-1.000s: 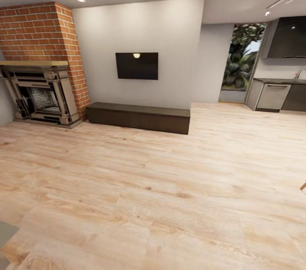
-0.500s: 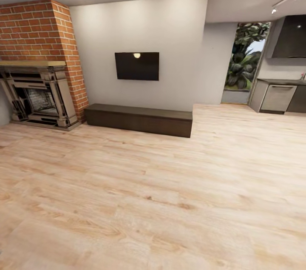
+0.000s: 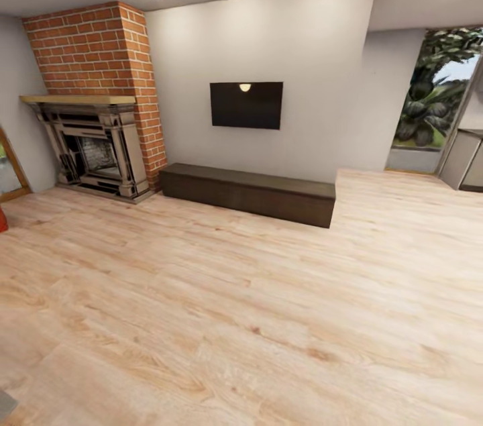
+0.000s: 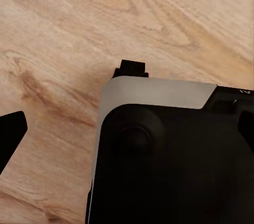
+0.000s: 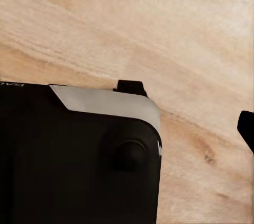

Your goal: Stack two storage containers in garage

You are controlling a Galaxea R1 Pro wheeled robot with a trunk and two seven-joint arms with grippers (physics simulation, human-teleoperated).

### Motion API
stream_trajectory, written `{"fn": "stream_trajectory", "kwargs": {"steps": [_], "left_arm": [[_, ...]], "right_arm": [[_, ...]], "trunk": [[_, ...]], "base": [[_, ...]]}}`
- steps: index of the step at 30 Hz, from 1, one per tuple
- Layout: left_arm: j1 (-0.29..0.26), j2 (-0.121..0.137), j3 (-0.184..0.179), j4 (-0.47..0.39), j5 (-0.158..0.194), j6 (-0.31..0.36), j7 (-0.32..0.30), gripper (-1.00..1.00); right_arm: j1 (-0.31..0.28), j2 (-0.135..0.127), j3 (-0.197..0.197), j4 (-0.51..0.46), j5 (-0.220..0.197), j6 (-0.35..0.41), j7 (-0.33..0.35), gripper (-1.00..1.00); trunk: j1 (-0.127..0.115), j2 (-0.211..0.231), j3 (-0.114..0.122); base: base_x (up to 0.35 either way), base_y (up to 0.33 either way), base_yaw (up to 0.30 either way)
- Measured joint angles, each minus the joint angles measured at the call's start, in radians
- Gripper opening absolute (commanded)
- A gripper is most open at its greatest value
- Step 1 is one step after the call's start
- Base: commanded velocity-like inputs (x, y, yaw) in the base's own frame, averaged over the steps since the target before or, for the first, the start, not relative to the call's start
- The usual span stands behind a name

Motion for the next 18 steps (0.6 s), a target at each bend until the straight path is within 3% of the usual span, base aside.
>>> {"fn": "stream_trajectory", "kwargs": {"steps": [18], "left_arm": [[0.000, 0.000, 0.000, 0.000, 0.000, 0.000, 0.000, 1.00]], "right_arm": [[0.000, 0.000, -0.001, 0.000, 0.000, -0.001, 0.000, 1.00]], "trunk": [[0.000, 0.000, 0.000]], "base": [[0.323, 0.000, 0.273]]}}
